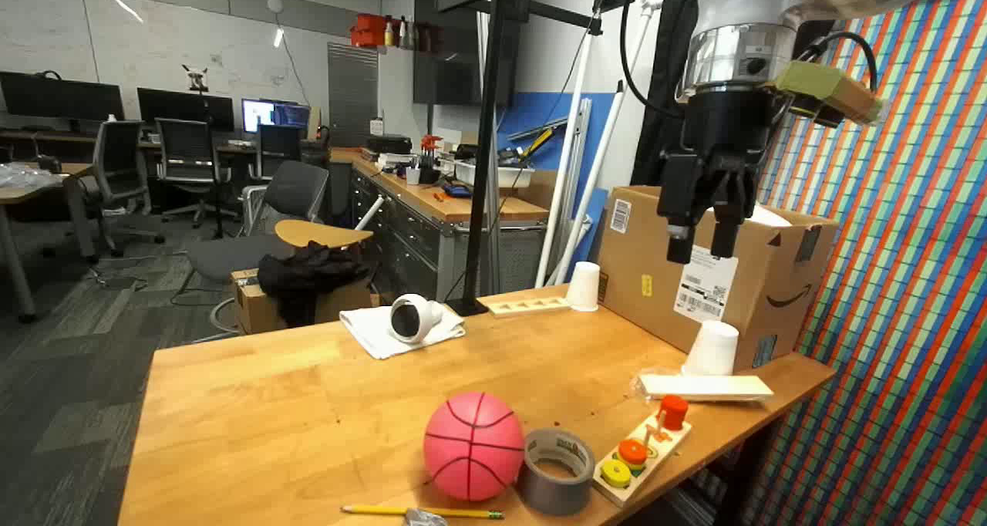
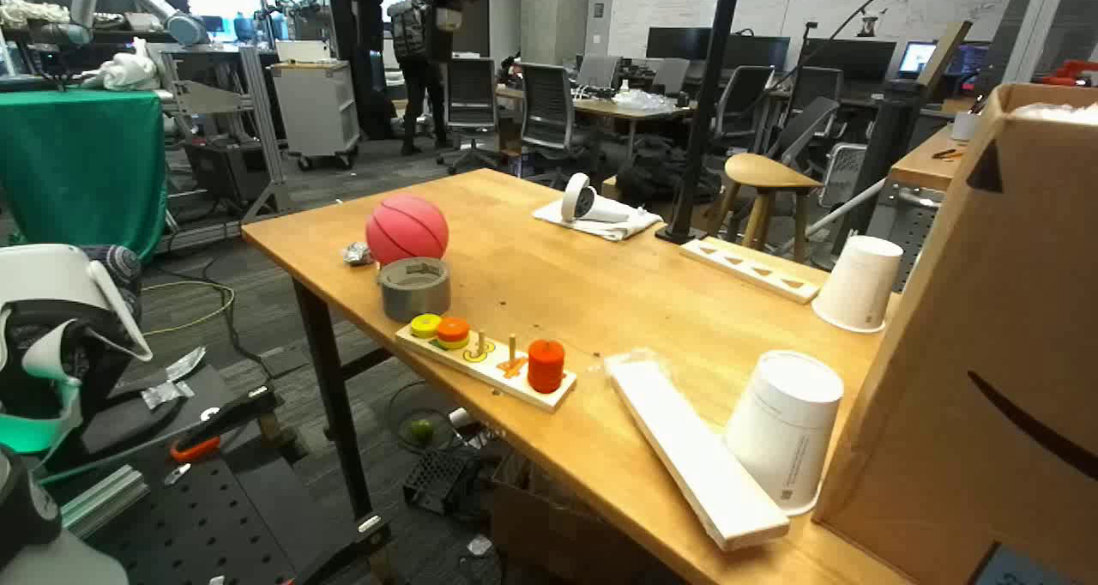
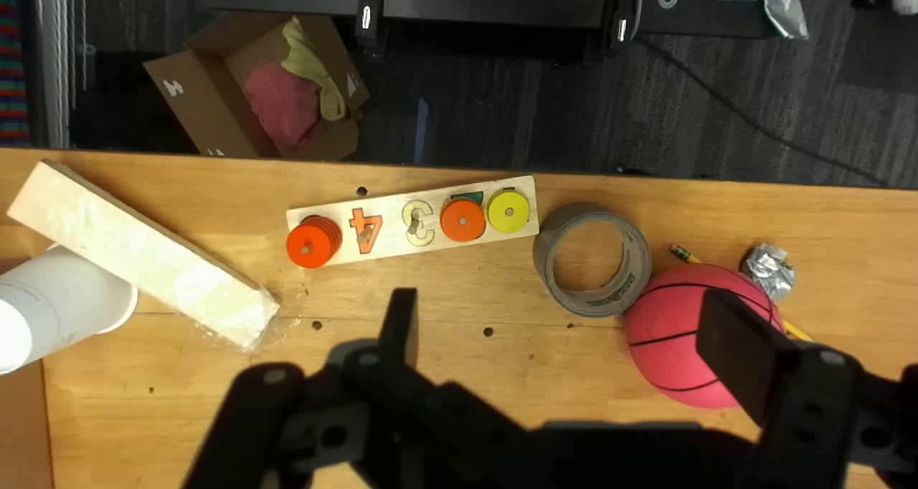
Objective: Move the basketball to the right.
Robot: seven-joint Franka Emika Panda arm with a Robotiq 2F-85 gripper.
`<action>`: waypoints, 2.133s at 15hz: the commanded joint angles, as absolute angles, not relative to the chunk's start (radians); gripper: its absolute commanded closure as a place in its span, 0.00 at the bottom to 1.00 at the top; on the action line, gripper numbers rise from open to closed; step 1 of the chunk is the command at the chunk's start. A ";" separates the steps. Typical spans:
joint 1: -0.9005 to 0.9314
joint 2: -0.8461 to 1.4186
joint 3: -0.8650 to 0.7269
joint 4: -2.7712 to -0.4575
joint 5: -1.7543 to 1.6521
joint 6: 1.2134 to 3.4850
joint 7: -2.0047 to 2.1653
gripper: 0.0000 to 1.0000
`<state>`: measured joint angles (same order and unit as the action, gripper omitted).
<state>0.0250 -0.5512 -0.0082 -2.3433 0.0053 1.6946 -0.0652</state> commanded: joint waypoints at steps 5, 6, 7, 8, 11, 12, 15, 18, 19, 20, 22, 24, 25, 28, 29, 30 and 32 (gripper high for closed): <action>0.024 -0.559 -0.007 -2.334 0.006 1.692 -0.065 0.00; 0.027 -0.554 -0.005 -2.335 0.007 1.693 -0.069 0.00; 0.033 -0.549 -0.004 -2.337 0.009 1.698 -0.079 0.00; 0.040 -0.544 -0.005 -2.339 0.014 1.702 -0.094 0.00; 0.080 -0.540 -0.004 -2.359 0.038 1.743 -0.174 0.00; 0.094 -0.539 -0.002 -2.367 0.047 1.761 -0.192 0.00; 0.156 -0.536 0.008 -2.407 0.097 1.858 -0.273 0.00; 0.229 -0.512 0.023 -2.442 0.175 1.964 -0.354 0.00; 0.254 -0.501 0.025 -2.452 0.211 1.994 -0.384 0.00; 0.282 -0.488 0.030 -2.464 0.257 2.029 -0.411 0.00; 0.332 -0.456 0.046 -2.478 0.341 2.092 -0.458 0.00; 0.369 -0.417 0.067 -2.477 0.396 2.134 -0.492 0.00; 0.383 -0.391 0.082 -2.474 0.420 2.165 -0.496 0.00; 0.412 -0.315 0.130 -2.462 0.458 2.254 -0.498 0.00; 0.418 -0.291 0.143 -2.457 0.464 2.282 -0.502 0.00; 0.425 -0.259 0.155 -2.448 0.471 2.308 -0.507 0.00; 0.431 -0.192 0.176 -2.432 0.480 2.352 -0.515 0.00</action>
<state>0.4204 -0.2846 0.1524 -2.4739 0.4434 2.2886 -0.4781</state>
